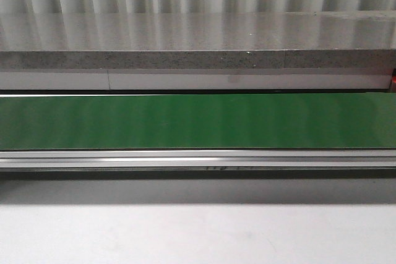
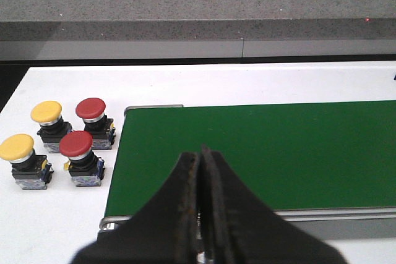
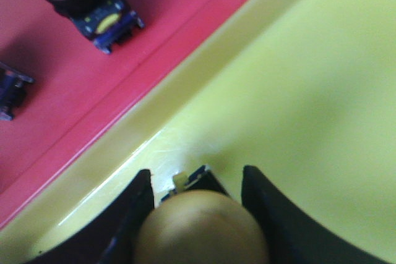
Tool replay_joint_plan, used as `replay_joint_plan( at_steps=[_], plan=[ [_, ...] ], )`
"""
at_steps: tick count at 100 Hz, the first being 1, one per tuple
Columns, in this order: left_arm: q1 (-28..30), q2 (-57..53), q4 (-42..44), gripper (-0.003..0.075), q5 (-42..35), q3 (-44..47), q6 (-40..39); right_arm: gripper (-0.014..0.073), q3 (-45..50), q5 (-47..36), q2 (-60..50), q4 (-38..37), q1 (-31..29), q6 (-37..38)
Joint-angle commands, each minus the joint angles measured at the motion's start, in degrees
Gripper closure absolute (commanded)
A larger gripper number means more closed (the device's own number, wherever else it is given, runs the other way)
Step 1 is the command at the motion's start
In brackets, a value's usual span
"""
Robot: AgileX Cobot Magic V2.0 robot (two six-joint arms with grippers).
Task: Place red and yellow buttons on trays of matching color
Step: 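Lower the yellow button into the yellow tray and open the right gripper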
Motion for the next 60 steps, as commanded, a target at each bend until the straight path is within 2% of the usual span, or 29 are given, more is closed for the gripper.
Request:
replay_joint_plan(
  at_steps=[1,9,26,33,40,60],
  plan=[
    [-0.53,0.16,0.51,0.074,-3.88,-1.58,-0.06,0.0455,-1.3,-3.25,-0.89,0.07,-0.1,-0.07],
    [-0.53,0.16,0.51,0.074,-3.88,-1.58,-0.06,0.0382,-1.3,-3.25,-0.39,0.07,-0.1,-0.07],
    [-0.53,0.16,0.51,0.074,-3.88,-1.58,-0.06,0.0082,-1.72,-2.93,-0.55,0.07,-0.1,-0.07],
    [-0.53,0.16,0.51,0.074,-3.88,-1.58,-0.06,0.0,-2.3,-1.46,-0.67,0.07,-0.1,-0.07],
    [-0.53,0.16,0.51,0.074,-3.88,-1.58,-0.06,-0.0034,-3.37,0.48,-1.29,0.07,-0.1,-0.07],
    [-0.53,0.16,0.51,0.074,-3.88,-1.58,-0.06,-0.0034,-4.48,2.66,-7.16,0.07,-0.1,-0.07]
  ],
)
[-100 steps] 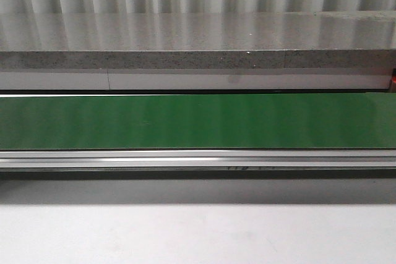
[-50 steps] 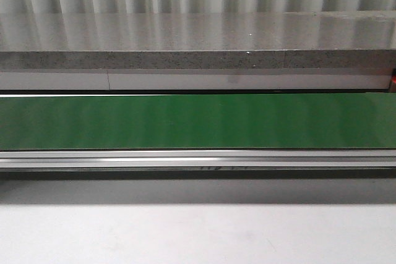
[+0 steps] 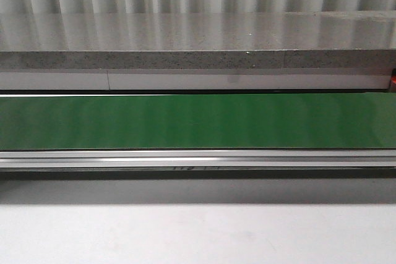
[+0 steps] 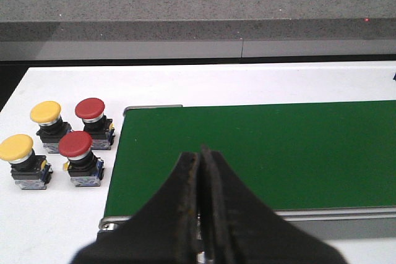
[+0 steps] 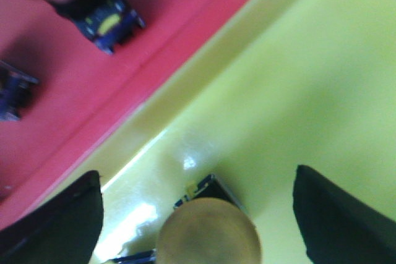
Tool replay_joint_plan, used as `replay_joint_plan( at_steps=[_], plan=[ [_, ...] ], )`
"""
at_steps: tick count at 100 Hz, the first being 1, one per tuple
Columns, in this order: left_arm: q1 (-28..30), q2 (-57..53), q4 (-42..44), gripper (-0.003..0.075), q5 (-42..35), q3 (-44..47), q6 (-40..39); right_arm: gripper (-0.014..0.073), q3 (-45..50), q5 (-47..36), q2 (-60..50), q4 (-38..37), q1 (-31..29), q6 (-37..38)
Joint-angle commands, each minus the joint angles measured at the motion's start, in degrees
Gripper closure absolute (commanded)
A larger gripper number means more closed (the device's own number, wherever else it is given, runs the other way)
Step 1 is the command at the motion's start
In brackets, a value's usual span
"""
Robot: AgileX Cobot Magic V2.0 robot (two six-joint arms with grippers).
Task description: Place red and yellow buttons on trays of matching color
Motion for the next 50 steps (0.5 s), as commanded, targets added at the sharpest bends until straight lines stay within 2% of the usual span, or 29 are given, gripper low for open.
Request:
replay_joint_plan(
  at_steps=[1,23,50],
  plan=[
    [-0.53,0.16,0.51,0.074,-3.88,-1.58,-0.06,-0.0034,-1.96,-1.23,-5.76,0.07,-0.03,-0.07],
    [-0.53,0.16,0.51,0.074,-3.88,-1.58,-0.06,-0.0034,-1.96,0.75,-17.18,0.5,4.77,-0.24],
    [-0.53,0.16,0.51,0.074,-3.88,-1.58,-0.06,-0.0034,-1.67,6.39,-30.92,0.5,20.84,-6.23]
  ],
)
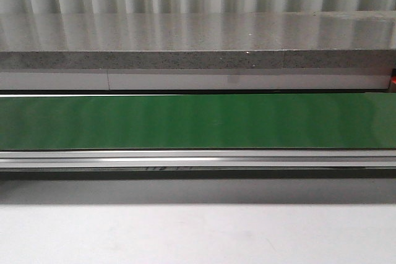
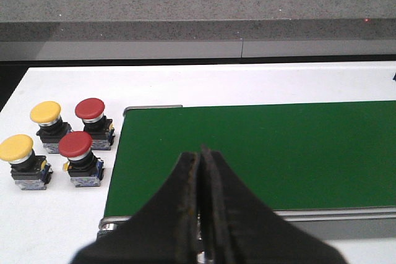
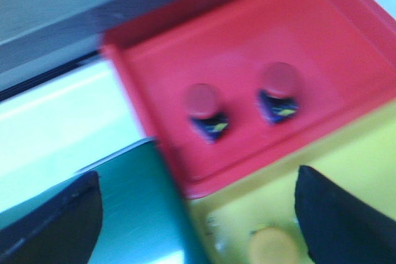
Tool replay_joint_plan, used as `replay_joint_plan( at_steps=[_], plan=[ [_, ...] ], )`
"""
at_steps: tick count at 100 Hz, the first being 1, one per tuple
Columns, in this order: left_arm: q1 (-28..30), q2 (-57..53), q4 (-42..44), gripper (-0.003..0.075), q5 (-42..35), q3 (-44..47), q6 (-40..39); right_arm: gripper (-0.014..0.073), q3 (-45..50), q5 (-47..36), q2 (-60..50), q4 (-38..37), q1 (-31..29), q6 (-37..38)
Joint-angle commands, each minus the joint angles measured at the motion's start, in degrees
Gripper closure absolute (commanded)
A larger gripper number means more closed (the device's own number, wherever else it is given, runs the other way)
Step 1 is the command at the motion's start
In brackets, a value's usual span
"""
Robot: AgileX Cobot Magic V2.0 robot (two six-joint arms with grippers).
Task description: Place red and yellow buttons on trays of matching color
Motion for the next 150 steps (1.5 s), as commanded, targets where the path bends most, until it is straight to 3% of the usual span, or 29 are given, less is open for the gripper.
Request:
replay_joint_plan(
  at_steps=[1,20,32,46,75,90,102,126,133,150],
  plan=[
    [-0.53,0.16,0.51,0.074,-3.88,-1.58,-0.06,-0.0034,-1.57,-0.32,-5.02,0.36,4.44,-3.13],
    [-0.53,0.16,0.51,0.074,-3.88,-1.58,-0.06,-0.0027,-1.52,6.42,-11.28,0.36,14.76,-7.16],
    [-0.53,0.16,0.51,0.074,-3.88,-1.58,-0.06,0.0029,0.66,8.36,-13.93,0.36,18.66,-7.97],
    [-0.53,0.16,0.51,0.074,-3.88,-1.58,-0.06,0.0191,5.52,8.93,-17.21,0.36,20.59,-7.97],
    [-0.53,0.16,0.51,0.0739,-3.88,-1.58,-0.06,0.065,10.54,10.09,-20.69,0.36,20.59,-7.97],
    [-0.53,0.16,0.51,0.0726,-3.88,-1.58,-0.06,0.0661,10.54,11.03,-20.69,0.36,20.59,-7.97],
    [-0.53,0.16,0.51,0.0624,-3.88,-1.58,-0.06,0.0661,10.54,11.45,-20.69,0.36,20.59,-7.97],
    [-0.53,0.16,0.51,0.0225,-3.88,-1.58,-0.3,0.0661,10.54,11.45,-20.69,0.36,20.59,-7.97],
    [-0.53,0.16,0.51,0.018,-4.11,-1.58,-0.3,0.0661,10.54,11.45,-20.69,0.36,20.59,-7.97],
    [-0.53,0.29,0.51,0.0173,-4.11,-1.89,-0.3,0.0661,10.54,11.45,-20.69,0.36,20.59,-7.97]
  ],
)
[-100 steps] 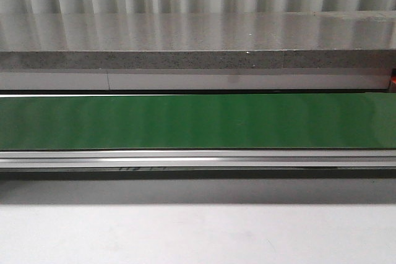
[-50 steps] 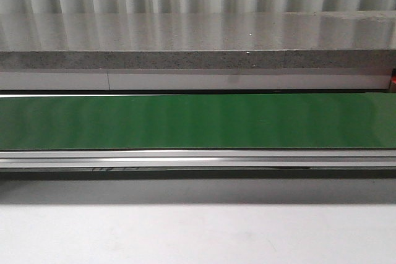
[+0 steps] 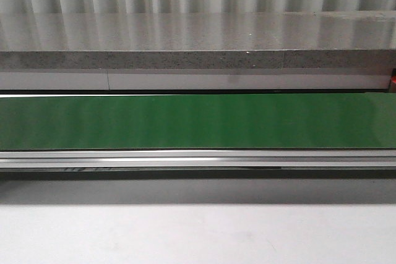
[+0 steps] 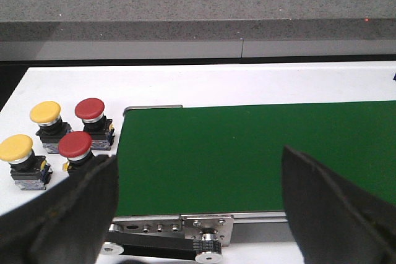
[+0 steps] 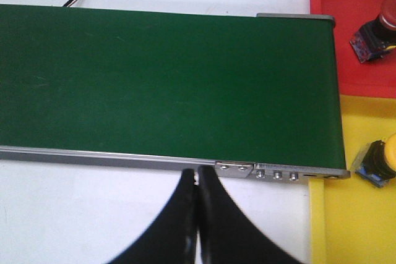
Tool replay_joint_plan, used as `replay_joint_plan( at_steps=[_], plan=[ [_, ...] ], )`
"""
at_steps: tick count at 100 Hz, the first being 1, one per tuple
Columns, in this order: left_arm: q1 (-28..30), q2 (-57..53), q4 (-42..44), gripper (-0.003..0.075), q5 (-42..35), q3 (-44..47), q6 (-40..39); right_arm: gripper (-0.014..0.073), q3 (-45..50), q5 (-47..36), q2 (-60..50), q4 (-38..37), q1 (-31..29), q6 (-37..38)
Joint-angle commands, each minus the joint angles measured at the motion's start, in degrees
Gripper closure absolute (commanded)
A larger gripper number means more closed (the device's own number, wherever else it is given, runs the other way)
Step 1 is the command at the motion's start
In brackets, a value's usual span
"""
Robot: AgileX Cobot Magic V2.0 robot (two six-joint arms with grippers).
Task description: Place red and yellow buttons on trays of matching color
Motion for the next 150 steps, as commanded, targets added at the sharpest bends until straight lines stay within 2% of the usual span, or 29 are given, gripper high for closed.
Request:
replay_joint_plan(
  at_steps=[1,17,39,72,93,132,150],
  plan=[
    [-0.53,0.43,0.51,0.0173,-4.11,-1.95,-0.3,0.0661,-1.44,-2.95,-0.47,0.12,0.13,-0.47],
    [-0.53,3.74,1.3,0.0173,-3.48,-5.6,-5.09,0.0661,-1.44,-2.94,-0.42,0.12,0.13,-0.47],
    [2.45,15.47,5.19,0.0173,-1.86,-14.27,-13.63,0.0661,-1.44,-2.94,-0.42,0.12,0.13,-0.47],
    [18.28,35.4,-0.74,0.0173,-1.52,-22.42,-14.35,0.0661,-1.44,-2.94,-0.42,0.12,0.13,-0.47],
    [24.16,45.62,-0.73,0.0173,-4.57,-22.89,-13.97,0.0661,-1.44,-2.94,-0.42,0.12,0.13,-0.47],
    [27.08,58.97,-0.62,0.0173,-11.23,-23.15,-13.97,0.0661,-1.44,-2.94,-0.42,0.12,0.13,-0.47],
    [27.08,62.98,-0.53,0.0173,-11.52,-26.08,-13.86,0.0661,-1.44,-2.94,-0.42,0.12,0.13,-0.47]
  ],
)
